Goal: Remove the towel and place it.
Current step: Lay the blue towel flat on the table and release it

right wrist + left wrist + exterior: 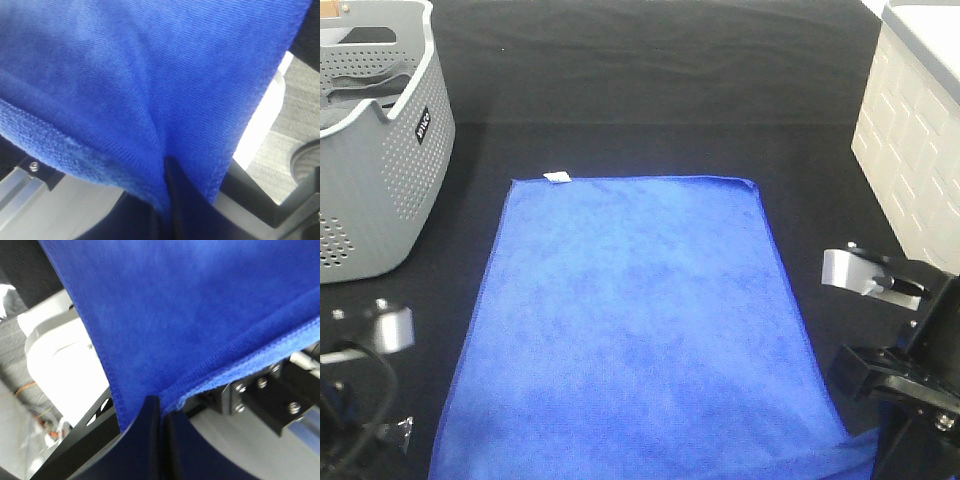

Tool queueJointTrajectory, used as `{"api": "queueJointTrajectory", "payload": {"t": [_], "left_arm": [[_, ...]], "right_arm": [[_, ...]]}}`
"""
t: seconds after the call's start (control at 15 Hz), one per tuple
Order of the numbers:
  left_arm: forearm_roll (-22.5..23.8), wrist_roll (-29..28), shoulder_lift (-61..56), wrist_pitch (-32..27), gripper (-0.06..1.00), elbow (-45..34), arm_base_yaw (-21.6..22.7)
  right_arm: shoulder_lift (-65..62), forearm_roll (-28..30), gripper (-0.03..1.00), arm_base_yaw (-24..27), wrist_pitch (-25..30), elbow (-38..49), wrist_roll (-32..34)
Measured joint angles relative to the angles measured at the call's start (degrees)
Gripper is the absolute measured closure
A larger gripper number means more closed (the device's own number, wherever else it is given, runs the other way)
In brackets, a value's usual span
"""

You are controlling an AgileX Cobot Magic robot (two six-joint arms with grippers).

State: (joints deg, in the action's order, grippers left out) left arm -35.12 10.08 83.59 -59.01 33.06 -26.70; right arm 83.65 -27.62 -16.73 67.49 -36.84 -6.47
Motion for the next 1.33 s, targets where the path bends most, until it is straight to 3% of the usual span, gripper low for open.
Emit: {"api": "queueJointTrajectory", "payload": {"t": [0.27, 0.6, 1.13, 1.27, 1.33], "left_arm": [[-0.11, -0.63, 5.16, 4.3, 0.94, 0.0, -4.98], [-0.69, -0.92, 6.07, 5.67, 0.94, 0.0, -5.1], [-5.73, 0.4, 9.22, 5.96, 0.94, -0.29, -5.73], [-6.19, 0.4, 9.22, 6.53, 0.87, -0.29, -8.25], [-6.93, 0.34, 9.22, 7.33, 0.75, -0.29, -10.77]], "right_arm": [[3.55, 0.8, 0.94, 0.0, -0.86, 2.35, -1.66], [8.65, -0.4, 0.94, 0.0, -4.41, 4.87, -5.16], [11.63, -3.55, 0.94, 0.11, -5.67, 4.87, -10.77], [11.63, -3.55, 0.91, 0.11, -5.61, 4.87, -11.12], [11.63, -3.55, 0.85, 0.11, -5.56, 4.87, -11.8]]}}
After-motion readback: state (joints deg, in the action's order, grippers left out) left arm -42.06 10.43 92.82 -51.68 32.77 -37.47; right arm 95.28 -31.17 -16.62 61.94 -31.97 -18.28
